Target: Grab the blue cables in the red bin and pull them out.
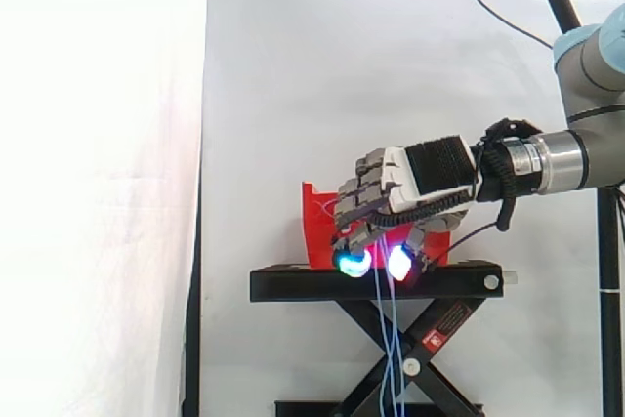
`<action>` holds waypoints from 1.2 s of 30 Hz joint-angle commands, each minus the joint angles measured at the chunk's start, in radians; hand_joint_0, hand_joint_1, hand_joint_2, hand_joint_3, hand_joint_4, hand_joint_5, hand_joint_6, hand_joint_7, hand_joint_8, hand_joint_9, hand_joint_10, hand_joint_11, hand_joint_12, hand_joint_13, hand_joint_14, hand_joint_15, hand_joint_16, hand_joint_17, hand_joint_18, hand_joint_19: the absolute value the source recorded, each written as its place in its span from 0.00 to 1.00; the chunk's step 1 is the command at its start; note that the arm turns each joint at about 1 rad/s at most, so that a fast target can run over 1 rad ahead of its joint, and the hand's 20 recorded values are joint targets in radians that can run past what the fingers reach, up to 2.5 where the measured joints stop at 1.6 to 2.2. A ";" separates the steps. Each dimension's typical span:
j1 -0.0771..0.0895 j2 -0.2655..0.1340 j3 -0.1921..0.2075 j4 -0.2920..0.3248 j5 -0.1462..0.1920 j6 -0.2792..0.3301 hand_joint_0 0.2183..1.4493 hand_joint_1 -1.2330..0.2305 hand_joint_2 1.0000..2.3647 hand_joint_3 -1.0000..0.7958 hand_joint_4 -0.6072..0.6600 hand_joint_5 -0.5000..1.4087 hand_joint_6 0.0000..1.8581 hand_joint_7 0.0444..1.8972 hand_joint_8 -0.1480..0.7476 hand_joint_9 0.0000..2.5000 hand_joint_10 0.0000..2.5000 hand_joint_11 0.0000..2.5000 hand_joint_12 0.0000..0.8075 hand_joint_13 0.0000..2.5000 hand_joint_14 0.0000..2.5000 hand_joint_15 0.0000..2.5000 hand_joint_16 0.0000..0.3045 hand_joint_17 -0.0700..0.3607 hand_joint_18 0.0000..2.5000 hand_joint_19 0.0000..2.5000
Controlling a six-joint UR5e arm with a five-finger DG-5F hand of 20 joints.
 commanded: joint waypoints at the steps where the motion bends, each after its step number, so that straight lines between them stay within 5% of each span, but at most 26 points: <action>1: 0.000 0.001 0.000 0.002 0.000 0.000 0.45 0.08 0.00 0.00 0.55 0.74 0.00 0.39 0.37 0.27 0.01 0.39 0.39 0.26 0.01 0.33 0.14 0.39 0.23 0.43; 36: 0.000 0.000 -0.002 0.040 -0.003 0.000 0.43 0.09 0.00 0.00 0.56 0.73 0.01 0.36 0.38 0.28 0.01 0.38 0.40 0.26 0.01 0.32 0.15 0.40 0.23 0.42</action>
